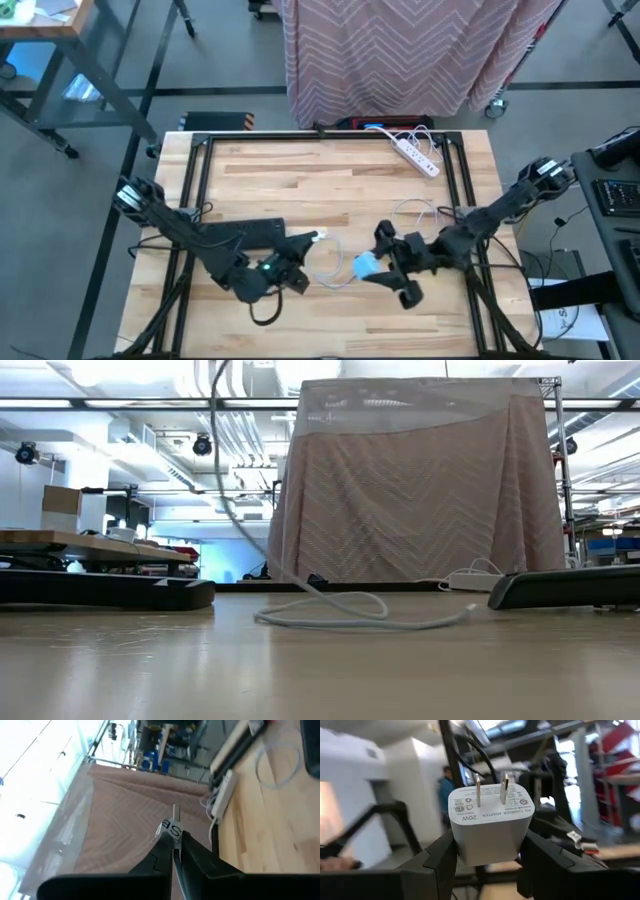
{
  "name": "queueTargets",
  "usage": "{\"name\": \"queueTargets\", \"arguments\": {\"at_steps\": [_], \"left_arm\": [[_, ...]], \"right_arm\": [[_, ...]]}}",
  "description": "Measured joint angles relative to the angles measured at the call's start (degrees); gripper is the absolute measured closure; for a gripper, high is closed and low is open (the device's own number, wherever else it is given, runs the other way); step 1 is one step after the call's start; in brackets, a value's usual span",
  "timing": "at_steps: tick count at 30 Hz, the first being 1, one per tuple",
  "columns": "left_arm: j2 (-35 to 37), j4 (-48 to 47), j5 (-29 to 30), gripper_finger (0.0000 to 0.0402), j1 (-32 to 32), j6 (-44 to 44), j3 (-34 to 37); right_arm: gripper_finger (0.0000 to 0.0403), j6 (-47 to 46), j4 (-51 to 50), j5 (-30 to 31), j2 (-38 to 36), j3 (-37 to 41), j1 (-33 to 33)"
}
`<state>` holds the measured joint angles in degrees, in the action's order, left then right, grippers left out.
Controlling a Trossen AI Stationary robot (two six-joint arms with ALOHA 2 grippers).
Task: Insert USB
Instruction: Insert the left white charger cable into the white charger adapter
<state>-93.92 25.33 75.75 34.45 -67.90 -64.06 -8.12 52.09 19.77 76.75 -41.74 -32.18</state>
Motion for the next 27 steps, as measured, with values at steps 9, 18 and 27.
{"name": "queueTargets", "arguments": {"at_steps": [9,18,27], "left_arm": [[-2.3,-2.9,2.8,0.0392,-3.1,1.3,0.0],[-1.5,-2.9,1.5,0.0388,-4.4,8.0,0.1],[-1.2,-3.5,-17.0,0.0390,-5.9,18.6,0.1]], "right_arm": [[0.0232,-12.8,-20.6,14.2,4.9,0.9,2.6],[0.0232,-31.5,-60.6,10.5,5.7,0.0,8.6],[0.0232,-28.0,-90.4,7.9,5.5,-10.5,17.1]]}}
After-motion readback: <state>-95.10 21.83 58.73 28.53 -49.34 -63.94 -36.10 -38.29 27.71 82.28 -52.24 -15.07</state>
